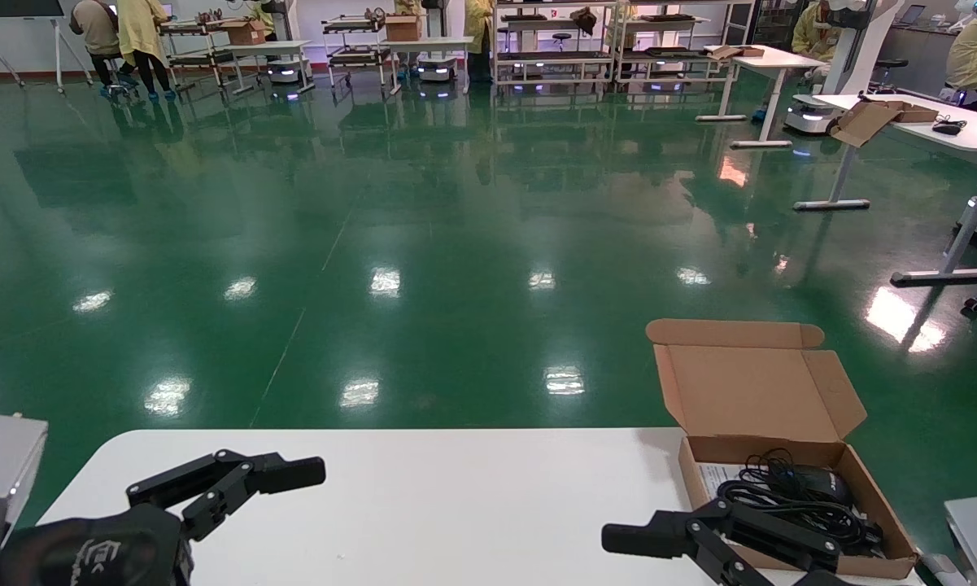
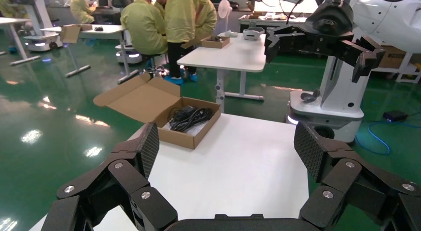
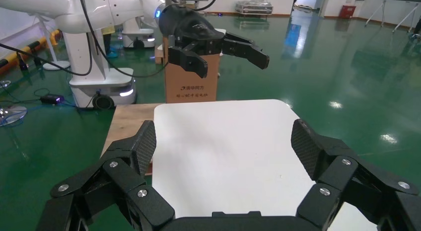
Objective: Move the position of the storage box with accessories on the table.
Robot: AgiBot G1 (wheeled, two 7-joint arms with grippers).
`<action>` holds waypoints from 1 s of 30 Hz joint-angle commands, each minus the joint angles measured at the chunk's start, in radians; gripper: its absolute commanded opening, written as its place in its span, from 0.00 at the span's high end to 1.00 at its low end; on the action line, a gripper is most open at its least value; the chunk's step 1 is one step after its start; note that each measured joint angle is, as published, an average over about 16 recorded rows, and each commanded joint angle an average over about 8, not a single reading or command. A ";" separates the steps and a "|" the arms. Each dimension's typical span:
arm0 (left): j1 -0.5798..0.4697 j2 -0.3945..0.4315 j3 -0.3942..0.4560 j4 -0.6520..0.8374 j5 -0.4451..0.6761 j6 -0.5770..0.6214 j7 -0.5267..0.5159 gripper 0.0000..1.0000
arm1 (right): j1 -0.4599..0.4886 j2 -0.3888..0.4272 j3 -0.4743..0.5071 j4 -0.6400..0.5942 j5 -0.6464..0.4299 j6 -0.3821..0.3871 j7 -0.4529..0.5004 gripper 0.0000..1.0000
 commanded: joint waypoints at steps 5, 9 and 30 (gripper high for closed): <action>0.000 0.000 0.000 0.000 0.000 0.000 0.000 0.00 | 0.002 -0.001 -0.002 -0.003 0.000 0.002 0.000 0.00; 0.000 0.000 0.000 0.000 0.000 0.000 0.000 0.00 | 0.003 -0.001 -0.002 -0.005 0.000 0.002 0.001 0.00; 0.000 0.000 0.000 0.000 0.000 0.000 0.000 0.00 | 0.004 -0.002 -0.004 -0.008 0.000 0.004 0.001 0.00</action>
